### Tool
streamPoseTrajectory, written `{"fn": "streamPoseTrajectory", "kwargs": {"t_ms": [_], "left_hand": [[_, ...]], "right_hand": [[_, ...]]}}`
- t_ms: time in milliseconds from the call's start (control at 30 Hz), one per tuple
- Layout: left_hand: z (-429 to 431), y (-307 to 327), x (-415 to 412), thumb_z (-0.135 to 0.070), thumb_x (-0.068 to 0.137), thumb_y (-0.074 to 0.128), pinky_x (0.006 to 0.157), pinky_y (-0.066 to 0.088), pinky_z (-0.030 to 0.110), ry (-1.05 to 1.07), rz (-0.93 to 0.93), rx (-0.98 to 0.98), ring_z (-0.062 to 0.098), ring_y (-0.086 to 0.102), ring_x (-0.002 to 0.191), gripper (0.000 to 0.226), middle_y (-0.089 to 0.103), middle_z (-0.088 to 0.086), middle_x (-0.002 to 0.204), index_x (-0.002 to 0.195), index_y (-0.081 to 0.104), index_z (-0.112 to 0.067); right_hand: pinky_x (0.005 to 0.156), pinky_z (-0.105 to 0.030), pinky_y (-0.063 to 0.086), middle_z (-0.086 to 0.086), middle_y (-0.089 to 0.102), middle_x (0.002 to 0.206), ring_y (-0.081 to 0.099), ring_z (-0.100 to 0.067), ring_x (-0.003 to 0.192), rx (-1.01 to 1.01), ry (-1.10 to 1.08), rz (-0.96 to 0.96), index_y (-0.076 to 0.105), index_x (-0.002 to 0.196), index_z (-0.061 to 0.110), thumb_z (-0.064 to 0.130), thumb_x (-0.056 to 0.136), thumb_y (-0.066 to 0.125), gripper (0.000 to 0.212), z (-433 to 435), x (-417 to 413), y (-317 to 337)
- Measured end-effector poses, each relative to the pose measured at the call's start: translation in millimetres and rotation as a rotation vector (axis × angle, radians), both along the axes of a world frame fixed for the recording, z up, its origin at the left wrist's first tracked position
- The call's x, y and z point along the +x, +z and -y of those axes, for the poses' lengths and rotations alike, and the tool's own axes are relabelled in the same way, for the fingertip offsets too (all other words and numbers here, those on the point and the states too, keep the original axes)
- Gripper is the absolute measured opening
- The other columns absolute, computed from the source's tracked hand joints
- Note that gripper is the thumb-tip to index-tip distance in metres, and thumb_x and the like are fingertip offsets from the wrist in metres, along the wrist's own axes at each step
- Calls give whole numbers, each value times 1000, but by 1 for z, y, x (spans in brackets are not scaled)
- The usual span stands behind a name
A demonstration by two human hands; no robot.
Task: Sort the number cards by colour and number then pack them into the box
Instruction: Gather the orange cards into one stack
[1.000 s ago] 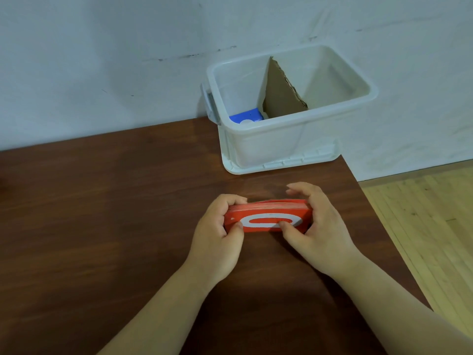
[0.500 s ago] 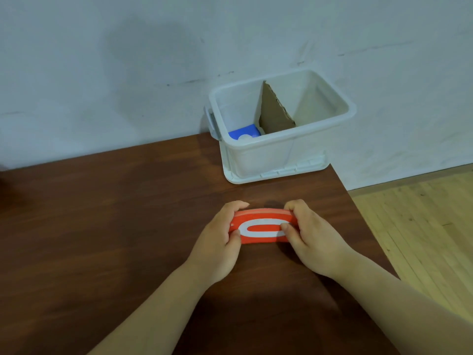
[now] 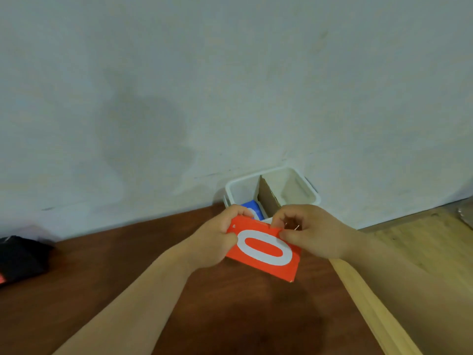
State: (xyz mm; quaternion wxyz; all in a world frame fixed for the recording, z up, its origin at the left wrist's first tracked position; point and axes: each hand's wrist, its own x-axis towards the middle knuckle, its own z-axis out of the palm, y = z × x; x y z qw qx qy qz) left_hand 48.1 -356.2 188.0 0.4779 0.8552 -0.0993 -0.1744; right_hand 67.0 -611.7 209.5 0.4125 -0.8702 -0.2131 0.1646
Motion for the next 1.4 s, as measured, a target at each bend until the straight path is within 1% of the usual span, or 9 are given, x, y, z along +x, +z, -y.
{"fn": "streamPoseTrajectory", "kwargs": {"t_ms": [100,300,433,567,733,967,1100,1233,1400], "left_hand": [[2,15,10,-11,89,49,81,61,34,-51,-2,37,15,69,94,51,67,1,113,120,51,-51],[16,17,40,-7,97,51,78,59,22,-40,12,64,12,67,98,52,65,-9,113,123,49,-52],[32,-3,69,-11,95,59,86,61,31,129,22,-51,19,67,107,50,61,-5,124,130,51,-45],[35,-33,102,-14,94,63,77,48,15,353,65,132,9,60,103,56,50,-3,133,143,47,-36],[28,-76,123,-26,93,61,100,46,32,476,-65,328,21,56,117,60,40,5,141,150,42,-32],[26,-106,133,-19,96,62,69,39,8,532,-86,264,3,54,99,54,50,-6,132,145,48,-36],[25,-108,133,-20,98,63,61,39,6,535,-87,249,2,55,97,51,49,-9,128,144,47,-36],[22,-110,130,-20,99,62,62,41,5,525,-90,224,5,58,104,51,49,-8,131,146,46,-34],[20,-111,130,-22,99,62,58,44,5,507,-99,219,5,60,102,50,48,-11,126,145,45,-36]], "right_hand": [[81,-24,61,14,75,98,72,-5,93,-35,17,-29,77,98,28,17,93,70,13,-1,9,15],[82,-25,61,16,76,100,73,-3,93,-21,-1,-74,78,101,28,22,93,72,11,14,34,13],[80,-25,62,15,77,95,75,-5,88,12,-57,-132,80,98,26,19,92,73,11,27,64,3],[82,-30,61,18,76,90,73,-5,85,-58,-245,-63,80,88,32,12,85,73,21,55,115,-21],[66,-15,50,19,72,96,68,-5,81,-183,-449,51,74,91,34,22,91,67,14,69,178,-41],[80,-31,58,2,73,112,64,-13,80,-596,-403,39,70,117,29,33,97,63,21,36,208,-95],[106,-37,46,-1,67,119,64,-19,109,-763,-363,-144,63,123,20,31,96,66,29,8,217,-106],[91,-33,53,-3,67,109,64,-19,98,-804,-322,-185,64,121,17,26,94,70,29,-8,222,-126],[89,-37,53,-6,61,102,59,-22,94,-811,-411,-308,60,123,16,29,92,72,35,-10,222,-132]]}}
